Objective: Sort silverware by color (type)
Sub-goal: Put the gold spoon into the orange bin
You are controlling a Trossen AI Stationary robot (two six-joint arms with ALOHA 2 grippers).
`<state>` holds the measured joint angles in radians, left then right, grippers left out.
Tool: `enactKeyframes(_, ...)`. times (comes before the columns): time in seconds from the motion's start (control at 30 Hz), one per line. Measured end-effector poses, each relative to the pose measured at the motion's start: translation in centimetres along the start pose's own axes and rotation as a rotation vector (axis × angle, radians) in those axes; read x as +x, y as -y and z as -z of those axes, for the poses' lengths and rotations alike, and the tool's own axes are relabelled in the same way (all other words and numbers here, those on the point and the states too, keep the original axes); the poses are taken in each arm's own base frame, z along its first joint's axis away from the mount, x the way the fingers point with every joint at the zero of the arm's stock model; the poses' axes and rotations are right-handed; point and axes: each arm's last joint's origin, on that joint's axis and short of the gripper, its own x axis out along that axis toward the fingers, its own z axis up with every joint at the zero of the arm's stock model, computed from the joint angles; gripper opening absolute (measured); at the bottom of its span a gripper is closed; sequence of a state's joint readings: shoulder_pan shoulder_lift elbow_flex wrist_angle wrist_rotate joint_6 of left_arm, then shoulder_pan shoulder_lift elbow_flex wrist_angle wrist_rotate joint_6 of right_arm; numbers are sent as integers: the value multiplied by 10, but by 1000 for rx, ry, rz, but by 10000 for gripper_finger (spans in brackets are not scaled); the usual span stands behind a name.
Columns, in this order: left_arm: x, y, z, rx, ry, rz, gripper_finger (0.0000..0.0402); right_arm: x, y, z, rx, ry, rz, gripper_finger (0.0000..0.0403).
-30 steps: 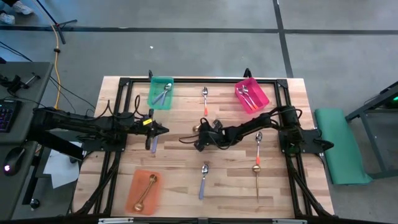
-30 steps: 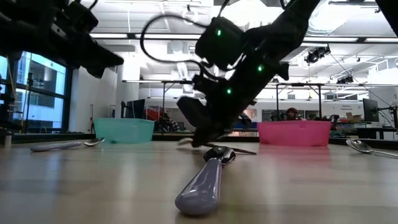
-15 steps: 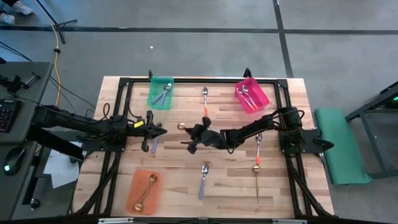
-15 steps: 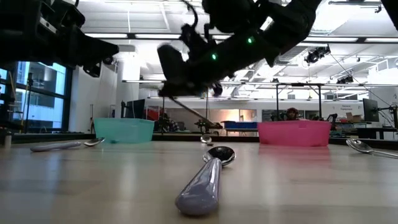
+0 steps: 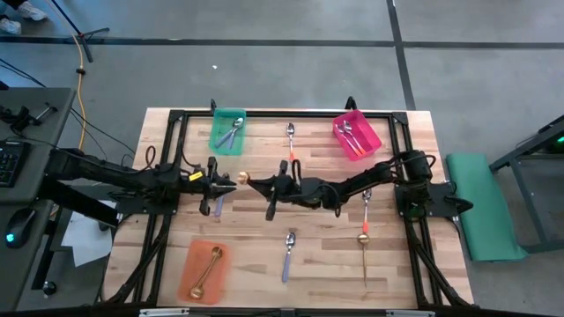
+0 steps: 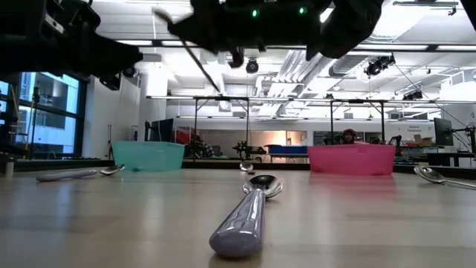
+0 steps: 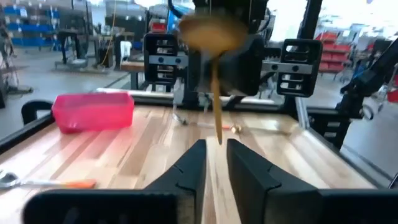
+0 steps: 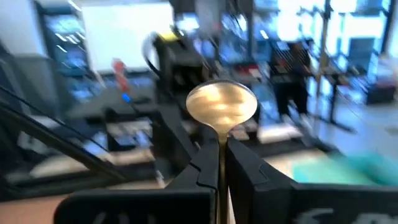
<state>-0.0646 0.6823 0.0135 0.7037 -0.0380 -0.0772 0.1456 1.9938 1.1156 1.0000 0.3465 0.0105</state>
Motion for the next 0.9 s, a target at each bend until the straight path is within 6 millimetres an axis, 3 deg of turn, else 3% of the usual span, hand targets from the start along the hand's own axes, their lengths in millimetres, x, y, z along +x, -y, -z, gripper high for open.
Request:
enactKeyframes(0.4, 7, 8, -26, 17, 170, 53, 157, -2, -5, -19, -16, 191, -175, 0)
enactKeyframes(0.6, 30, 12, -40, 34, 146, 62, 182, -3, -6, -23, -47, 240, -199, 0)
enactKeyframes(0.9, 73, 19, -49, 97, 97, 170, 180, -3, -6, -24, -70, 253, -198, 0)
